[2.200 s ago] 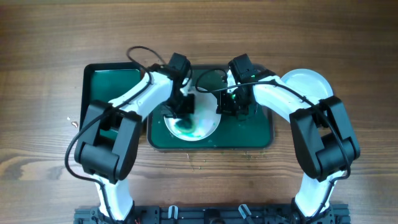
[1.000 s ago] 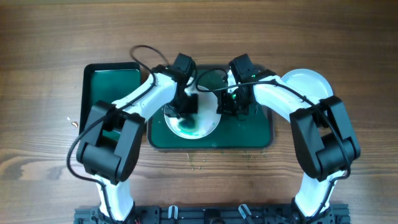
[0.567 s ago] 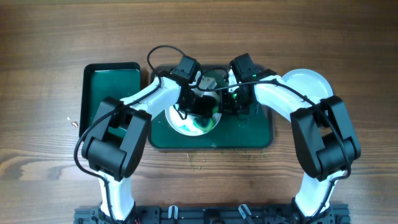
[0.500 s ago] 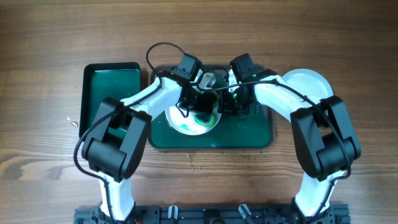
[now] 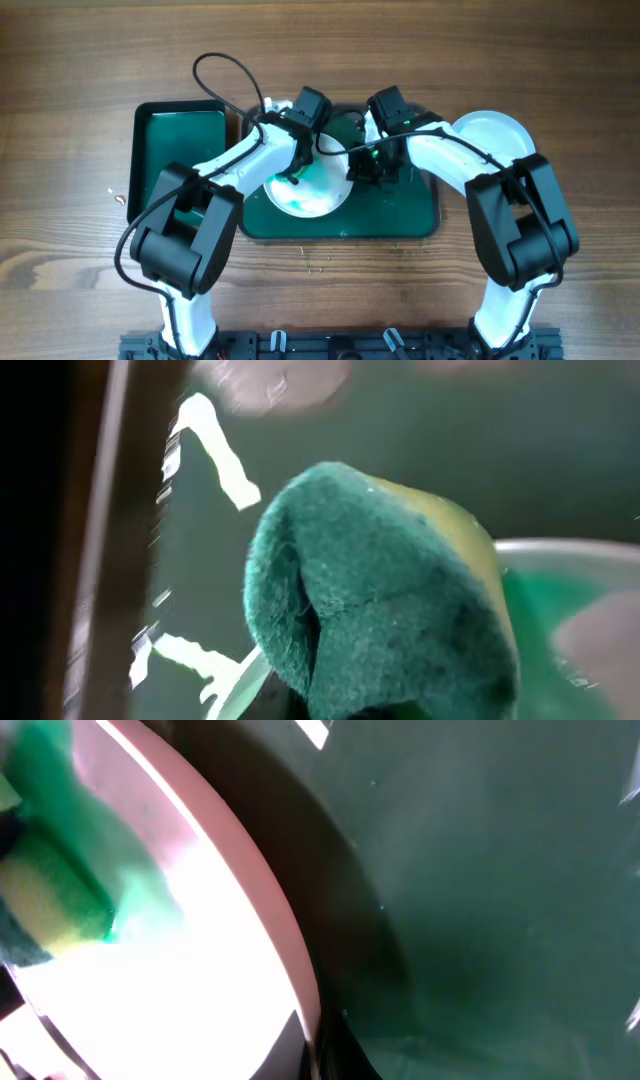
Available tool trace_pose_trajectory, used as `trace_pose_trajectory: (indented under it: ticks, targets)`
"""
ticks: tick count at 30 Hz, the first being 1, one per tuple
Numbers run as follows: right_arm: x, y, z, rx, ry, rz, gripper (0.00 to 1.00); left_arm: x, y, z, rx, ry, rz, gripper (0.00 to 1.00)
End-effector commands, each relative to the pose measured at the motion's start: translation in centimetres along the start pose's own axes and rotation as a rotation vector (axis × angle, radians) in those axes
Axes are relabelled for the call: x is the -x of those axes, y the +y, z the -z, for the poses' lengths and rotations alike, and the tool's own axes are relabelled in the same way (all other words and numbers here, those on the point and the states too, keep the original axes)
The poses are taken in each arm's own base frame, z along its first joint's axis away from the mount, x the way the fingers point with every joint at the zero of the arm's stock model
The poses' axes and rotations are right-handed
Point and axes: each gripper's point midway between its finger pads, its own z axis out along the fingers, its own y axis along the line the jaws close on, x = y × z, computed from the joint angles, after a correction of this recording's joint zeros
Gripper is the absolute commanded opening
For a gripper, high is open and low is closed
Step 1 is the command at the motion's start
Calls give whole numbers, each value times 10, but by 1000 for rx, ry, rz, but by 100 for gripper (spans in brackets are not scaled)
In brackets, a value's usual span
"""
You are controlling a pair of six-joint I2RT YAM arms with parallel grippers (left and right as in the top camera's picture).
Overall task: Clean dirty plates on tray and stack at the side
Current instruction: 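Lift the scrubbed plate with the right gripper and carry it right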
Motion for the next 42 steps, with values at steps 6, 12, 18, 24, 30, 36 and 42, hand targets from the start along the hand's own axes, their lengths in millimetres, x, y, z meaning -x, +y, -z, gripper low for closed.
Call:
trace_pose_trajectory:
  ticks: [6, 12, 18, 24, 30, 36, 42]
  targets:
    - [-7, -20, -7, -58, 27, -33, 4, -42, 12, 46, -147, 248, 68, 4]
    - [-9, -18, -1, -62, 28, -4, 4, -24, 24, 83, -280, 223, 104, 4]
    - [3, -22, 39, -182, -98, 50, 4, -7, 43, 82, -282, 196, 175, 4]
    - [13, -29, 104, -393, -303, 94, 4, -5, 41, 81, -286, 190, 177, 4]
    - [9, -34, 178, -715, -567, 128, 4, -1, 39, 81, -296, 175, 181, 4]
    - [-7, -14, 226, -935, -782, 204, 4, -1, 39, 81, -297, 175, 180, 4]
    - [-24, 18, 244, -1062, -913, 348, 4, -2, 39, 80, -296, 177, 180, 4]
